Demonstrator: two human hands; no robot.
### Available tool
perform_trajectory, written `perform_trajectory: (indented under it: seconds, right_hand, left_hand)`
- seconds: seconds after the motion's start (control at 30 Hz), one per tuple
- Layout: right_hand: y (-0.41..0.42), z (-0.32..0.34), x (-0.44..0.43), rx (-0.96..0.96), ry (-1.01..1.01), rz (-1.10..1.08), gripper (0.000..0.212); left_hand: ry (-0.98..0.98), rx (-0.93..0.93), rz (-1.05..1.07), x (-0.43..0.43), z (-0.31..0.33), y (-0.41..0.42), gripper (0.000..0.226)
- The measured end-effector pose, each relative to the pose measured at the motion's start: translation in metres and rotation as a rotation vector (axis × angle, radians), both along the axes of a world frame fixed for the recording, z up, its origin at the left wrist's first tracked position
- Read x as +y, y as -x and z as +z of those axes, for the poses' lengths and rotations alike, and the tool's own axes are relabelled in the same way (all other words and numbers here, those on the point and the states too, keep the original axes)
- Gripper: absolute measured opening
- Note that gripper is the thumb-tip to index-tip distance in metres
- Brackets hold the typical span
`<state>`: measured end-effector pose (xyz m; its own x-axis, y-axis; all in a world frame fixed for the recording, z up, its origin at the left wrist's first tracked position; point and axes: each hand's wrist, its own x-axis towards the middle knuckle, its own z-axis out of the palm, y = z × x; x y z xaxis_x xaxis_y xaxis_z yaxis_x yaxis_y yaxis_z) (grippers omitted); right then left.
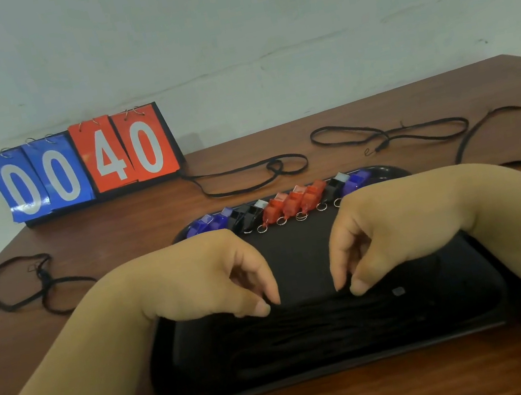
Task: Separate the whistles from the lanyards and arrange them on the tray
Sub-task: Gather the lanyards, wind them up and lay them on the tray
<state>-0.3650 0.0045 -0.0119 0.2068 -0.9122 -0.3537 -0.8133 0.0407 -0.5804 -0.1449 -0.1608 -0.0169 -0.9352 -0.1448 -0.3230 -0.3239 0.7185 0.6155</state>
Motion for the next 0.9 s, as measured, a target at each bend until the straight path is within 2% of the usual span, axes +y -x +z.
perform_trajectory:
  seconds: [0.23,0.43,0.63,0.77,0.9]
  right_hand:
    - [0.002,-0.001,-0.001,-0.027,-0.014,0.031,0.021]
    - [-0.006,0.004,-0.003,-0.011,0.037,-0.070,0.027]
    - [-0.039,0.028,-0.018,0.187,0.133,-0.160,0.029]
    - [-0.079,0.045,-0.041,0.200,0.212,-0.157,0.023]
    - [-0.134,0.051,-0.082,0.200,0.284,-0.121,0.022]
  left_hand:
    - [-0.065,-0.020,-0.024,-0.001,0.000,-0.001,0.015]
    - [-0.003,0.018,0.032,-0.005,0.004,-0.004,0.015]
    - [0.203,0.130,0.159,-0.016,0.020,-0.021,0.011]
    - [0.251,0.226,0.279,-0.037,0.037,-0.071,0.019]
    - [0.370,0.175,0.494,-0.076,0.031,-0.136,0.032]
